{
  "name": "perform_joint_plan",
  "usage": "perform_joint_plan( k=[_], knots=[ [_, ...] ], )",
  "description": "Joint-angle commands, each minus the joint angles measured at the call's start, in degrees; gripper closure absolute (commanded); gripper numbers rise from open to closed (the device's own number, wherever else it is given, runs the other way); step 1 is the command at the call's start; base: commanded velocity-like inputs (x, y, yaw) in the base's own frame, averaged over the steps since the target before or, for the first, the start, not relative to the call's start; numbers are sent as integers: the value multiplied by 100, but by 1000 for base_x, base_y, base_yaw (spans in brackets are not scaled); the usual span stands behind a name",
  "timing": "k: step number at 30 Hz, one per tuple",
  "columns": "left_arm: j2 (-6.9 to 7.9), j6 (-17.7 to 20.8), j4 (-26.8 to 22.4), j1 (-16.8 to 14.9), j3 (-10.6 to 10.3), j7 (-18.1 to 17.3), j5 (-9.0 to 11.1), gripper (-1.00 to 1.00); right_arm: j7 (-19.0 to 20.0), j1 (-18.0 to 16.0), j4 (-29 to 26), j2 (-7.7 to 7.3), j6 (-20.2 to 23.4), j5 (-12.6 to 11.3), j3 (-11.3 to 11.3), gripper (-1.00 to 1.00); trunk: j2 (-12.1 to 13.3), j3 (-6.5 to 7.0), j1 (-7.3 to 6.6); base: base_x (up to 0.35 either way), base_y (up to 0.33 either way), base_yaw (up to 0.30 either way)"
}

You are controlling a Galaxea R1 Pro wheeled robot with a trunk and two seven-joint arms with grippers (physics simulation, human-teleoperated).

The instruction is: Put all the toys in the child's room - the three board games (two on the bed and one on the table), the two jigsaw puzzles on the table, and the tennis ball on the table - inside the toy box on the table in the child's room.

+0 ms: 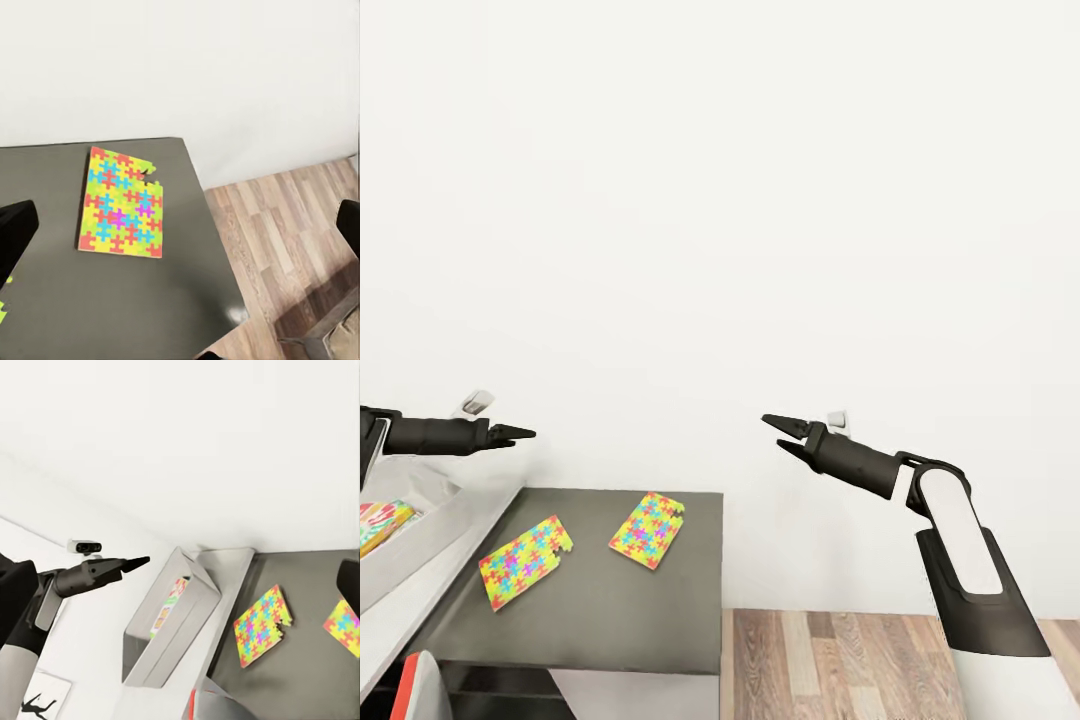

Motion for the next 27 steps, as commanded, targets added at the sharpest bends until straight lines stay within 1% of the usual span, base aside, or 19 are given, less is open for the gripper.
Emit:
perform_joint_plan(
  k=[1,21,25,27],
  knots=[
    [-4,61,-5,-7,25,-50,-62,-100,12,-7,4,1,25,14,-5,-100,-13,-6,4,0,-79,-207],
    [-41,100,-5,-7,-13,15,-97,-100,-29,-7,70,8,25,19,7,-100,-13,144,4,0,-13,-204],
    [-43,113,-5,-7,-12,26,-135,-100,-36,-7,76,9,25,49,15,-100,-13,162,4,0,0,-96],
    [-40,128,-5,-7,-9,38,-149,-100,-50,-9,79,11,25,115,30,-100,-13,164,4,0,0,27]
  ],
)
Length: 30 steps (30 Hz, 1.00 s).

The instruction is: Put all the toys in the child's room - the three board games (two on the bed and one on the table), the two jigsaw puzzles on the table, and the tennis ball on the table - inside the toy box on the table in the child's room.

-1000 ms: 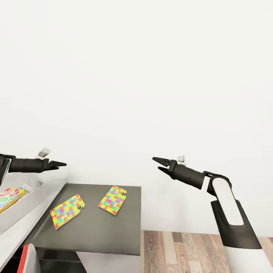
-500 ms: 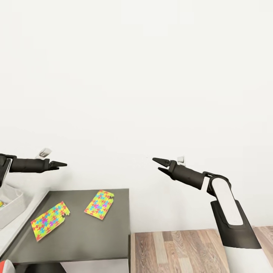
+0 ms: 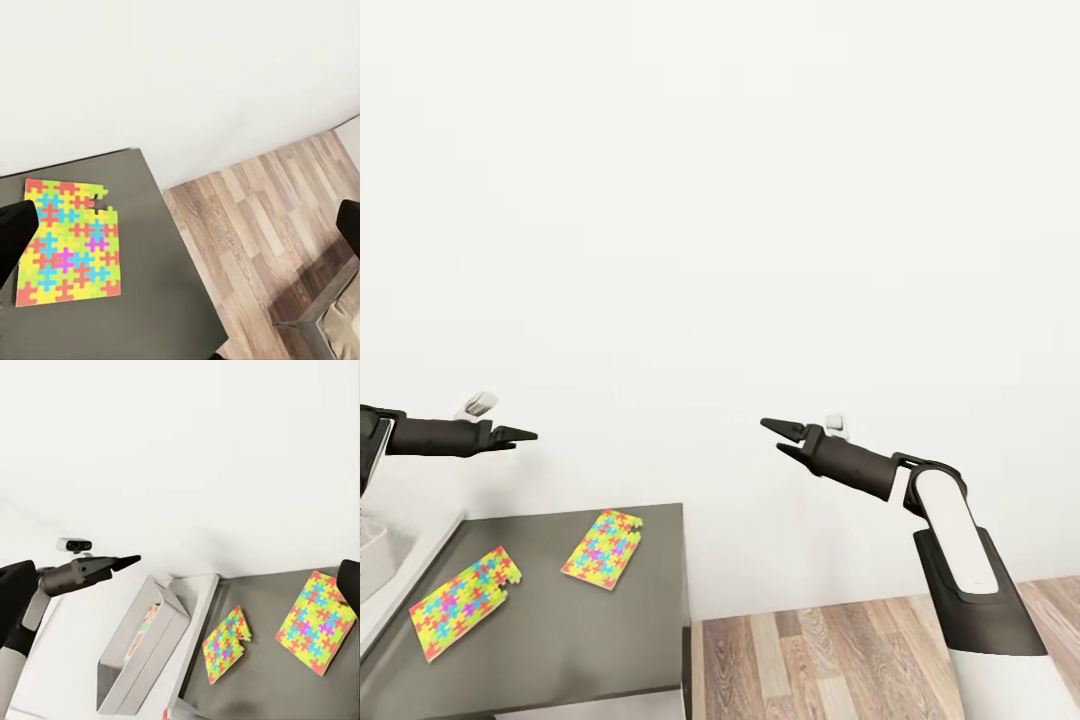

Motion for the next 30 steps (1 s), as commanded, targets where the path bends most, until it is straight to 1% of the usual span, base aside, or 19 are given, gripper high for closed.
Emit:
perform_joint_plan(
  k=[1,3,5,9,11,14,15,23,30],
  knots=[
    [-4,67,-3,-8,27,-36,-63,-100,1,-8,-2,1,26,36,0,-100,-14,-14,4,0,0,52],
    [-3,84,-3,-8,25,57,-72,-100,-11,-9,-2,4,26,139,2,-100,-14,-14,4,0,0,35],
    [-13,94,-3,-8,25,271,-73,-100,-19,-11,2,6,26,234,-10,-100,-14,-15,4,0,0,18],
    [-27,107,5,-8,36,696,-73,-100,-28,-11,5,7,26,304,-17,-100,-14,-15,4,0,0,9],
    [-41,114,26,-8,40,1124,-57,-100,-33,-10,11,10,26,336,-12,-100,-14,-15,4,0,0,3],
    [-76,117,46,-8,41,1369,-53,-100,-39,-12,21,8,26,352,2,-100,-14,-15,4,0,0,2],
    [-119,118,54,-8,43,1492,-53,-100,-62,-12,26,8,26,373,10,-100,-14,-15,4,0,0,0],
    [-355,119,66,0,36,1829,-71,-100,-223,-20,70,16,26,467,18,-100,-14,-15,4,0,0,0],
    [-464,119,74,1,31,2069,-67,-100,-268,-26,89,14,26,487,33,-100,-14,-15,4,0,0,0]
  ],
)
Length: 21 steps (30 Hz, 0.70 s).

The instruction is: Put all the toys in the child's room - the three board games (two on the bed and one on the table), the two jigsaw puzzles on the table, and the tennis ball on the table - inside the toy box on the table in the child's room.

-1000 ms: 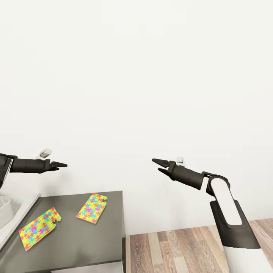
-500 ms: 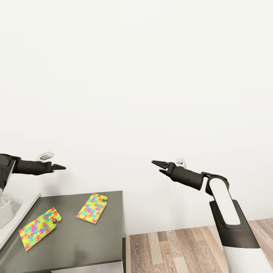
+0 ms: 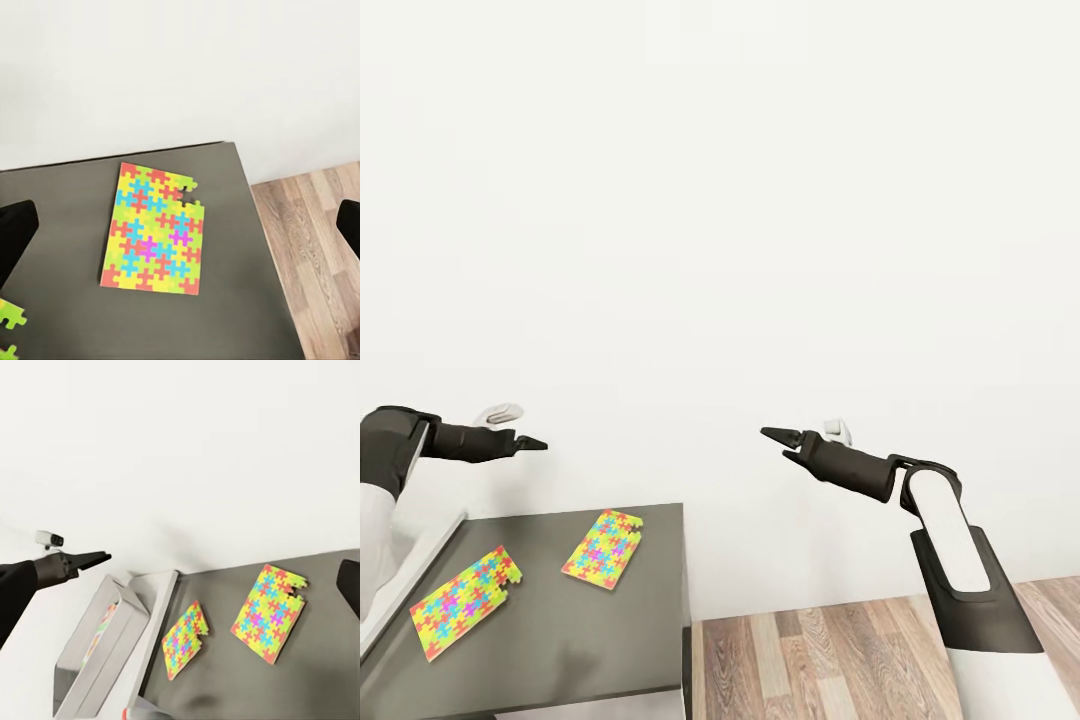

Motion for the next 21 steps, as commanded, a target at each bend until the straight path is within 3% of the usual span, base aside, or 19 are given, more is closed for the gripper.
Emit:
perform_joint_plan(
  k=[1,7,21],
  knots=[
    [-16,35,-1,-8,32,-35,-60,-100,-21,-7,0,0,24,-21,0,-100,-14,-14,4,0,0,0],
    [-119,35,7,-2,31,112,-60,-100,-58,-10,9,-4,24,-7,25,-100,-14,-14,4,0,0,0],
    [-427,27,215,10,33,1157,-31,-100,-418,-11,8,-10,24,-8,58,-100,-14,-54,4,0,0,0]
  ],
)
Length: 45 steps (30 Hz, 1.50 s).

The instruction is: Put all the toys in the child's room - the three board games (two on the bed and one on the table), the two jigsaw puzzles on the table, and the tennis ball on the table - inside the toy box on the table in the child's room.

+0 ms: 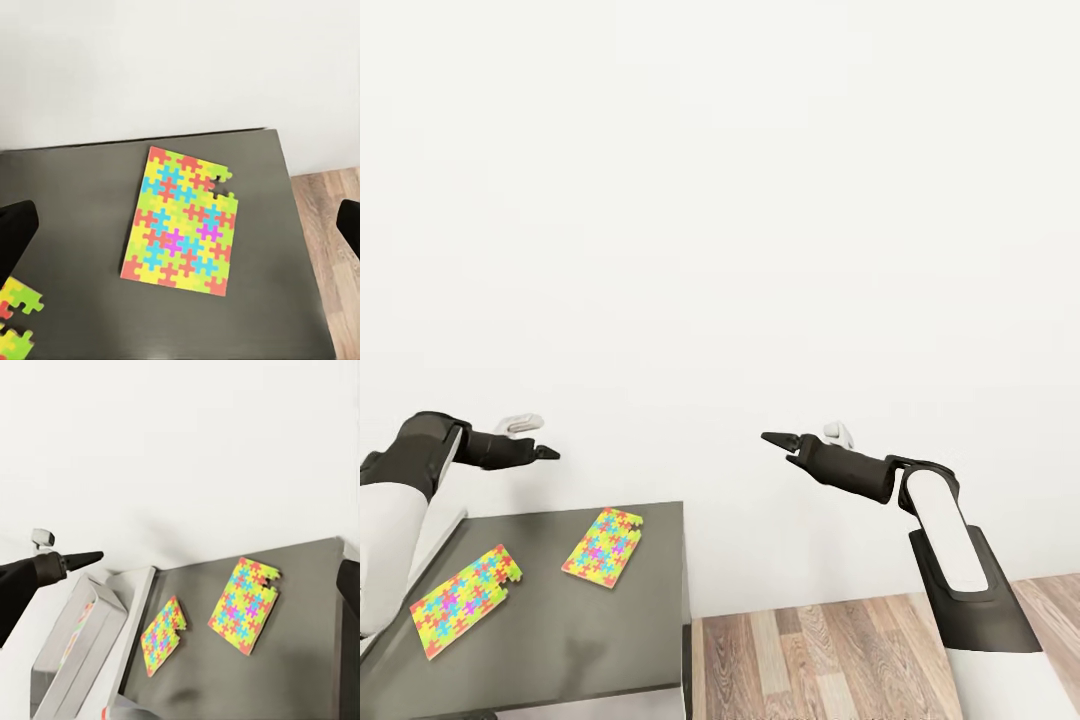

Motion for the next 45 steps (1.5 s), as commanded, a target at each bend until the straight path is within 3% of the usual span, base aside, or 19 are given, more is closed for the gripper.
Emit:
perform_joint_plan(
  k=[1,21,37,45],
  knots=[
    [-18,28,3,-7,36,-16,-58,-100,-64,-6,0,-3,15,-60,2,-100,-15,-22,4,0,0,0],
    [-182,27,34,2,41,171,-72,-100,-81,-6,389,-8,15,-59,4,-100,-15,-200,4,70,-17,0],
    [-201,27,35,10,37,167,-88,-100,-112,-6,394,-1,15,-62,20,-100,-15,-217,4,24,-11,0],
    [-201,30,35,10,34,170,-80,-100,-257,-32,433,-7,15,-51,270,-100,-15,-258,4,1,0,33]
  ],
)
